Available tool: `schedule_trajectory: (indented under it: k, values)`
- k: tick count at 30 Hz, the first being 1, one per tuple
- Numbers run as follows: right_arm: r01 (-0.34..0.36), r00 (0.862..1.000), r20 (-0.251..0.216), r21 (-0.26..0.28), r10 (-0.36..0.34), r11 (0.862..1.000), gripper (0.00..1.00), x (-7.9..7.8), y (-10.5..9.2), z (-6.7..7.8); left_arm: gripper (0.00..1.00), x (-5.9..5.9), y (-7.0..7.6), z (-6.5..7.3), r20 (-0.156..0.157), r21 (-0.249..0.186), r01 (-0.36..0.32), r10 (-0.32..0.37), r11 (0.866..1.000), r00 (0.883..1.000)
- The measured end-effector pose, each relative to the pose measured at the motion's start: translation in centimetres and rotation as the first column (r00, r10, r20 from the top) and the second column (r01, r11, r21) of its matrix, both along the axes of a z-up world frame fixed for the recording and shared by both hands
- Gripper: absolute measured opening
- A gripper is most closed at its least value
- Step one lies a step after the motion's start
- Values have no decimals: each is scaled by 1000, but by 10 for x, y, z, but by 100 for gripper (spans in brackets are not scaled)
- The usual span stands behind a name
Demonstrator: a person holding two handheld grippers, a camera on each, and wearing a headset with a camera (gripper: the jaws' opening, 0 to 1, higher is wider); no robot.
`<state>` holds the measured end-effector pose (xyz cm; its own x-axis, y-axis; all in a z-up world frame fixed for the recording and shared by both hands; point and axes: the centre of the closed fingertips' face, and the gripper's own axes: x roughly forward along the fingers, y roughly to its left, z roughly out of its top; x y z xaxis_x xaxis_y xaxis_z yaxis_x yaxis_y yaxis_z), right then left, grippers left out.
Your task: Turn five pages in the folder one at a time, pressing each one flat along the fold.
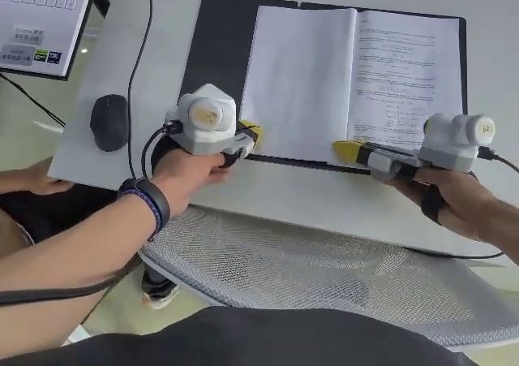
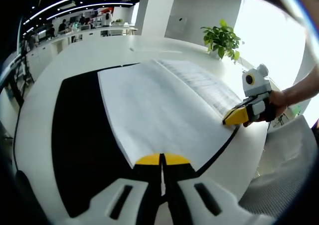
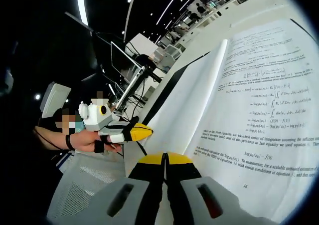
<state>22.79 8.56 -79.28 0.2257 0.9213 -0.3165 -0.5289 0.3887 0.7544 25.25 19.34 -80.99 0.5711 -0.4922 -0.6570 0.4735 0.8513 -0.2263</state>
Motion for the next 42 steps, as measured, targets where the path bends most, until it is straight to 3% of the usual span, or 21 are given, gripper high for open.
schedule_trajectory:
  k: [10,30,38,42]
  values:
    - [4,1000,-16,9,-3,1000,0,-11,-1,1,0,0,-1,-1,3,10,4,-5,1000,1000]
    - [19,1000,-20,-34,-19,999,0,-12,-3,7,0,0,-1,0,-17,12,17,-16,1000,1000]
    - [88,996,13,-6,-88,996,0,0,-14,30,0,-1,-1,1,-27,-14,-5,5,1000,1000]
    - [125,992,33,-7,-124,992,1,8,-23,38,0,-1,-1,1,-34,-6,2,-2,1000,999]
